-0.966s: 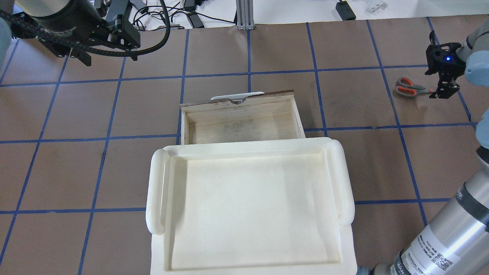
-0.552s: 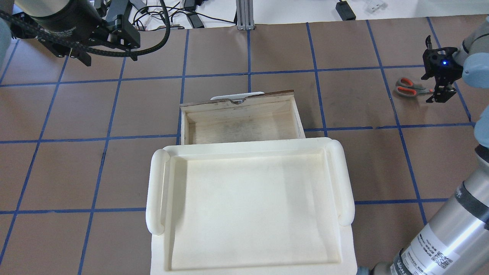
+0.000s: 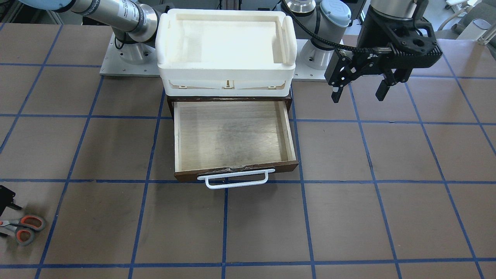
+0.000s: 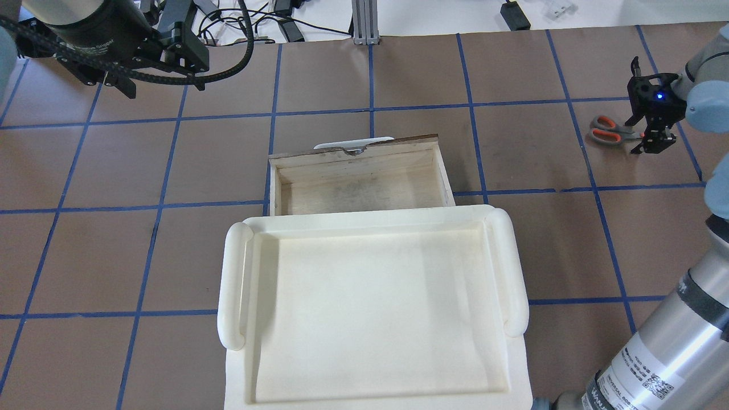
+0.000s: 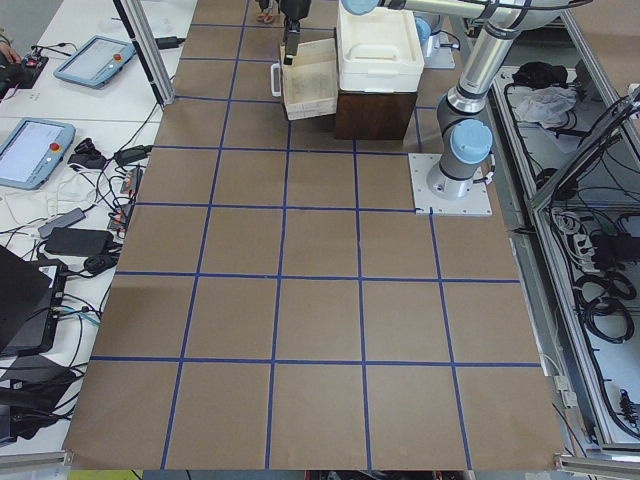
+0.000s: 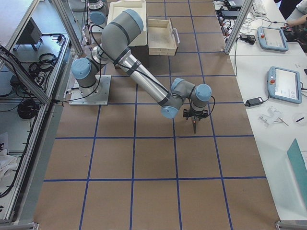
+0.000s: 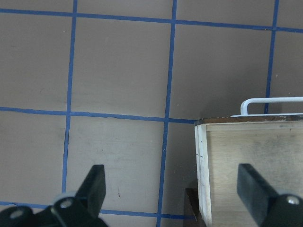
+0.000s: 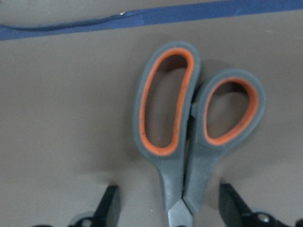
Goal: Put scissors in drawer and close it
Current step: 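Lower the right gripper and close it on the scissors' blades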
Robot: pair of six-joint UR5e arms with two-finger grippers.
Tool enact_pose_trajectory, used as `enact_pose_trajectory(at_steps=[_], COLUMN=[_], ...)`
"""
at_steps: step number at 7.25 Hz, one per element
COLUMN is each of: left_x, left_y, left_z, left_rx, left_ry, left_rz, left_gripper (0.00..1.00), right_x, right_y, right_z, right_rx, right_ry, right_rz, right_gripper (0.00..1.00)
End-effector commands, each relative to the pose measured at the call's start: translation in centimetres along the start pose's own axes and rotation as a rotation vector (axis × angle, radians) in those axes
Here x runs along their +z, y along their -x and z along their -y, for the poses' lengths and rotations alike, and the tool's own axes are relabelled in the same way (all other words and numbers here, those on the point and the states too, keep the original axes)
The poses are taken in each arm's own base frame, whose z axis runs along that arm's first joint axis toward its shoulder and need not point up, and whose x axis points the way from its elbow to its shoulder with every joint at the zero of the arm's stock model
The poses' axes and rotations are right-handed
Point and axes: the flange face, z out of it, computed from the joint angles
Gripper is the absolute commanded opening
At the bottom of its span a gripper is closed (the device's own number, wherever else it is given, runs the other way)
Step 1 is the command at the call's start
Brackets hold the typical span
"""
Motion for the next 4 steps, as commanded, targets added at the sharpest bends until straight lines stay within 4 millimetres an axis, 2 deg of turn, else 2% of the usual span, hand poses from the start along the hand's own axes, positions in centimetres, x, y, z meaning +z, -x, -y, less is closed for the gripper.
enact_pose_trajectory(at_steps=[1,3,4], left_x=[0.0,0.0,0.0], left_y=[0.0,0.0,0.0], left_z=[0.0,0.0,0.0], left_rx=[0.000,0.000,0.000], left_ry=[-0.001,-0.001,-0.001], left_rz=[0.000,0.000,0.000], left_gripper=[1.00,1.00,1.00], right_x=[-0.2,-0.5,-1.3], right_y=[-0.1,0.0,0.0], right_z=[0.2,0.2,0.4], right_rx=[-0.005,-0.005,-0.004], right_ry=[0.008,0.029,0.035], right_rz=[0.001,0.015,0.004], right_gripper=[0.00,0.00,0.00])
